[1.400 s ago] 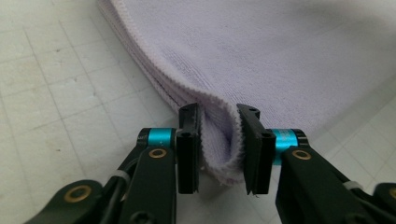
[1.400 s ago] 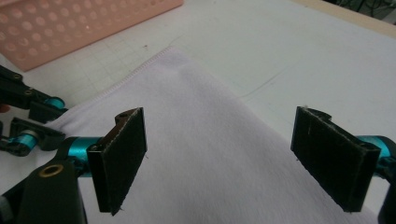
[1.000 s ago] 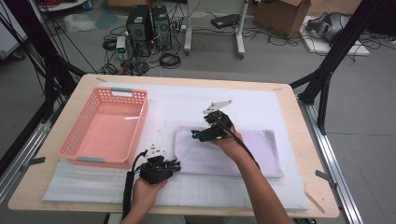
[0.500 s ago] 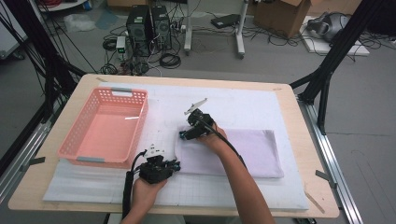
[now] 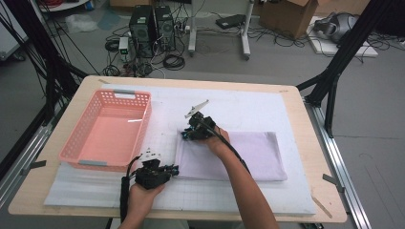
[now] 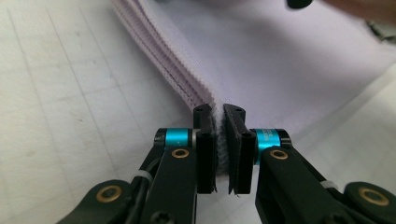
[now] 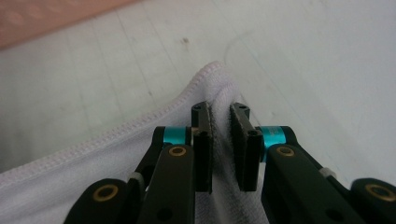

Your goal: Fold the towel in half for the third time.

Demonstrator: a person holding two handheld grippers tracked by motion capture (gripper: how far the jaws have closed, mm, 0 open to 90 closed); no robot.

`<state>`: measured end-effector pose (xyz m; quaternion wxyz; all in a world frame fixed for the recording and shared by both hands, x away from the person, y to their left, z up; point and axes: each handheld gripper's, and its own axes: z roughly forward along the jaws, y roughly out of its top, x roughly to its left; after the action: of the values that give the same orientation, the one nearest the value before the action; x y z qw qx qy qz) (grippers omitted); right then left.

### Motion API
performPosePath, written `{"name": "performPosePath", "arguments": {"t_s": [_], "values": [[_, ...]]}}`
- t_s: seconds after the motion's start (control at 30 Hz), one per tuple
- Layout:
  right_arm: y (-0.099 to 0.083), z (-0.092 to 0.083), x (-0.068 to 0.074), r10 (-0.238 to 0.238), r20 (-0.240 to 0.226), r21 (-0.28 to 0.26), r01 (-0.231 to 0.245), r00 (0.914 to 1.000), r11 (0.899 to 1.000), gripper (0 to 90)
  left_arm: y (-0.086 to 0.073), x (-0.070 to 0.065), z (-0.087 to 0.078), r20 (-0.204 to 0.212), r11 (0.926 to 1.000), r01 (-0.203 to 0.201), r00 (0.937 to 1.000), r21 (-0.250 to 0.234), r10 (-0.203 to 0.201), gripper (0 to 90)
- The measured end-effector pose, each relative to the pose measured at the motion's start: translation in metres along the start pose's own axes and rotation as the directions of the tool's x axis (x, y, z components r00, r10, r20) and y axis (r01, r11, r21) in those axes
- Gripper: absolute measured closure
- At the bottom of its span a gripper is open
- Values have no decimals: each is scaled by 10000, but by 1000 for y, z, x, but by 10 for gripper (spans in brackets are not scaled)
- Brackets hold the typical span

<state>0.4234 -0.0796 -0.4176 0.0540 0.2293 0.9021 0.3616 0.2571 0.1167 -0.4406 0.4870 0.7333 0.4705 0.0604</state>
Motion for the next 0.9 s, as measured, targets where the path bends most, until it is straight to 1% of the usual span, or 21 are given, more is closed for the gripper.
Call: {"name": "performPosePath", "arguments": {"t_s": [0.03,0.07,0.17,0.2,0.23,0.27,0.3,0.4,0.5,0.6,0.63,0.67,0.73,0.9], "values": [[2,-2,2,-66,-14,-159,66,10000,9999,805,2,0,-5,124,9997,-61,9999,-255,64,833],[4,-7,6,-111,-18,-420,110,9999,9991,805,5,-1,-8,164,9991,-113,9998,-398,120,834],[8,-22,9,-87,23,-994,89,10000,9950,805,11,-5,-13,525,9963,-75,9985,-862,121,834],[9,-28,9,-17,8,-1151,18,10000,9934,804,11,-5,-13,525,9963,-75,9985,-862,121,834],[8,-34,8,37,78,-1295,-26,10000,9916,803,14,-9,-14,724,9949,-141,9971,-1003,214,834],[8,-37,8,86,97,-1297,-73,9999,9915,803,16,-11,-13,742,9942,-287,9966,-1035,365,834],[7,-41,7,118,153,-1365,-96,9998,9906,803,18,-13,-11,786,9941,-302,9962,-1040,385,834],[2,-53,2,199,315,-1502,-150,9993,9885,803,24,-20,-3,1124,9932,-270,9929,-1133,398,834],[-6,-61,-4,325,455,-1561,-251,9984,9874,803,31,-30,6,1327,9928,-499,9891,-1087,642,833],[-16,-70,-8,383,628,-1676,-273,9973,9855,803,39,-44,20,1470,9921,-927,9836,-846,1044,833],[-20,-73,-10,475,693,-1717,-350,9965,9845,803,42,-47,25,1497,9914,-1056,9819,-769,1162,832],[-23,-77,-13,532,731,-1774,-395,9959,9833,803,43,-51,28,1534,9914,-1094,9809,-724,1195,832],[-32,-84,-18,695,820,-1797,-539,9942,9822,802,47,-59,40,1583,9892,-1352,9771,-561,1426,832],[-52,-102,-29,1065,1044,-2010,-839,9888,9760,801,53,-78,65,1839,9860,-1641,9687,-296,1668,831]]}}
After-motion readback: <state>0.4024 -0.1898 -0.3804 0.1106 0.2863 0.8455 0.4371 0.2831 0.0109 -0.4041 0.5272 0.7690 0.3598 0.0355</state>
